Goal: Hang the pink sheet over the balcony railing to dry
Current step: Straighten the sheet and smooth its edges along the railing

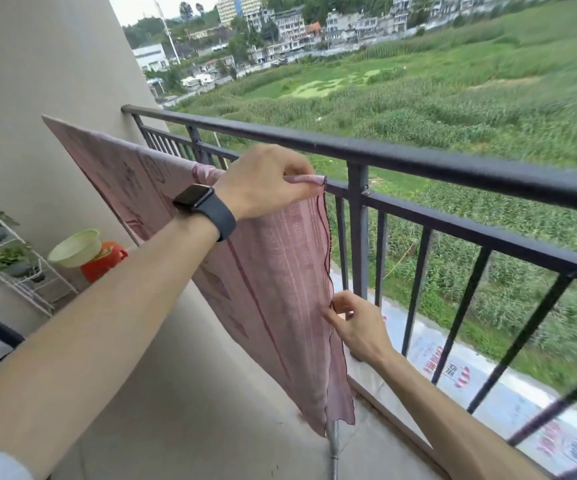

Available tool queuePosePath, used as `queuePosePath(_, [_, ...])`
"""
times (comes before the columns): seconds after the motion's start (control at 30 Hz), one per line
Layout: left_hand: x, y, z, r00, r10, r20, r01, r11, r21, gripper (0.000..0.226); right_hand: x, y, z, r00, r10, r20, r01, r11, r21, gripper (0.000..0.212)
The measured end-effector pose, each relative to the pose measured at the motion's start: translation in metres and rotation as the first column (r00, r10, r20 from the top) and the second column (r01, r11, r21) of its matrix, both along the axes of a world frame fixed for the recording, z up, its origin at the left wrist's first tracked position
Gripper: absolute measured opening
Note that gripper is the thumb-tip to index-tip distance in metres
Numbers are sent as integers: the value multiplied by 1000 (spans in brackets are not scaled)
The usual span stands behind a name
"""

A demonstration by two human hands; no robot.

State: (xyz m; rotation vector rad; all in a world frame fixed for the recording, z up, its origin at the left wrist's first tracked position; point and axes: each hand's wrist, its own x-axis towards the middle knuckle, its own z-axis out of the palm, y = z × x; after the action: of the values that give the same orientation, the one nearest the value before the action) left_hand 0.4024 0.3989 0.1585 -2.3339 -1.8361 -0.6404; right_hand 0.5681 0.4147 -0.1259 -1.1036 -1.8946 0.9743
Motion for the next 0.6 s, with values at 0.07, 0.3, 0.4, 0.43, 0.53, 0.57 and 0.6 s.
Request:
queuePosePath(0.07, [9, 7, -2, 997, -27, 71, 28, 1000, -13, 25, -3, 0, -2, 999, 23, 41, -21, 999, -43, 39])
queuePosePath(0.3, [11, 11, -17, 982, 32, 187, -43, 998, 55, 29, 5, -7, -25, 998, -56, 27, 58, 996, -64, 21])
queuePosePath(0.4, [18, 10, -22, 990, 41, 135, -57, 991, 123, 29, 11, -9, -32, 994, -46, 104, 55, 995, -83, 25])
queuePosePath(0.43, [20, 9, -25, 992, 50, 114, -66, 987, 146, 29, 11, -9, -32, 989, -66, 130, 75, 995, -61, 31])
queuePosePath(0.53, [22, 6, -28, 993, 55, 102, -72, 982, 174, 28, 3, -11, -33, 982, -109, 152, 109, 994, 8, 39])
queuePosePath(0.57, [21, 5, -27, 993, 50, 110, -68, 984, 167, 28, -1, -11, -33, 983, -107, 152, 103, 994, 30, 39])
queuePosePath(0.6, [20, 3, -26, 991, 42, 124, -62, 986, 157, 28, -3, -12, -33, 984, -98, 151, 91, 995, 48, 39])
